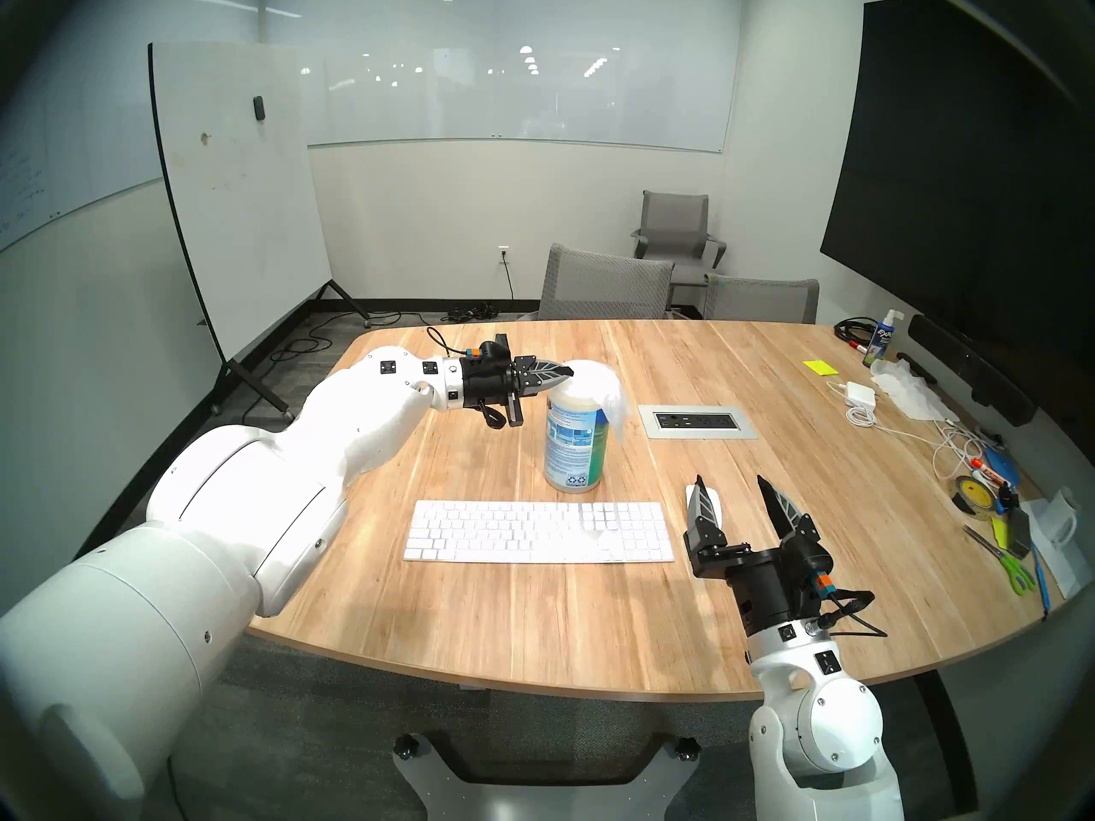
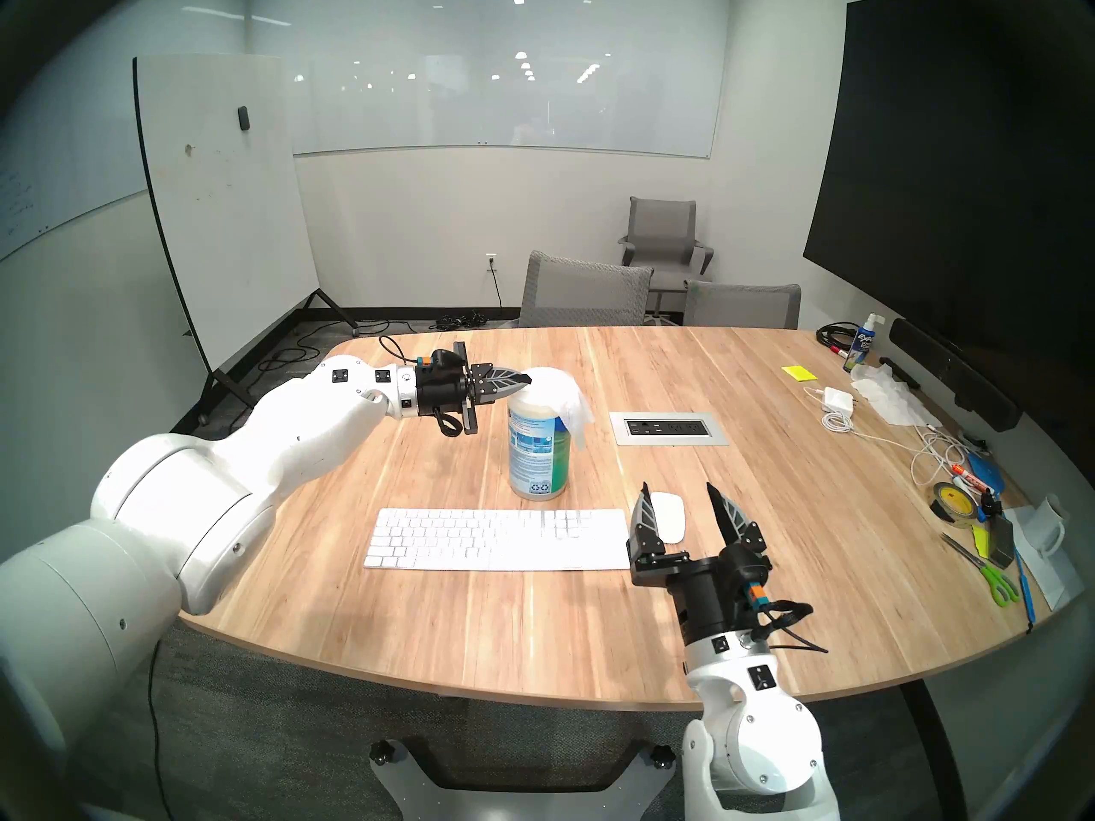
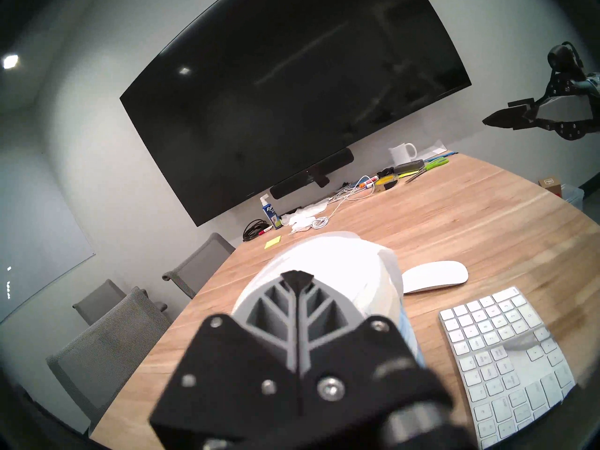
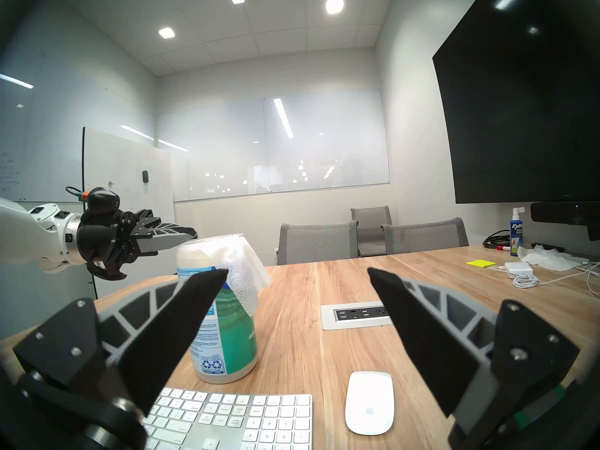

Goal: Wipe the keyboards and mice with a disinfecting wipe, then set the wipe down

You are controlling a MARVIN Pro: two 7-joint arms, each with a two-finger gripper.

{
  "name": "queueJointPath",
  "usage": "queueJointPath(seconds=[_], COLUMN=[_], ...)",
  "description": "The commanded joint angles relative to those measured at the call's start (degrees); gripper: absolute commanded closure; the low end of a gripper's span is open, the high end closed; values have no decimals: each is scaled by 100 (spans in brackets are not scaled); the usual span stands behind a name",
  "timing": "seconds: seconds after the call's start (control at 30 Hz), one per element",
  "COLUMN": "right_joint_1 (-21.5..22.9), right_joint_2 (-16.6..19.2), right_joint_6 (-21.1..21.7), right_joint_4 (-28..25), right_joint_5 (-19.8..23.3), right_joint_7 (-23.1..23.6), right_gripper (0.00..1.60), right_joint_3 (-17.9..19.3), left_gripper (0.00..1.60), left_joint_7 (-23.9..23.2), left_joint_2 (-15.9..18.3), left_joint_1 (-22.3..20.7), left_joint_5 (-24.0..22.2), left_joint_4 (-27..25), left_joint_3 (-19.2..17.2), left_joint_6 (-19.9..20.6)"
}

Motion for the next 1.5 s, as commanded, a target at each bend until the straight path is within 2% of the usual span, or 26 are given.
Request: queueJointPath(seconds=[0.0,0.07,0.2,0.73,1.47], right_joint_1=[25,25,25,25,26], right_joint_2=[3,3,3,3,3], right_joint_6=[-27,-27,-27,-27,-28], right_joint_4=[-130,-130,-129,-128,-127], right_joint_5=[1,1,1,1,1], right_joint_7=[4,4,4,4,4], right_gripper=[0,0,0,0,0], right_joint_3=[-1,-1,-1,-1,-1], left_gripper=[160,160,160,160,160], left_joint_7=[-600,-717,-508,-474,-91], left_joint_2=[49,53,89,123,127], left_joint_1=[-181,-212,-214,-263,-305], left_joint_5=[-48,-99,-102,-227,-404], left_joint_4=[-79,-47,-56,15,72], left_joint_3=[181,204,364,782,1372], left_joint_6=[-42,-43,-51,-281,-525])
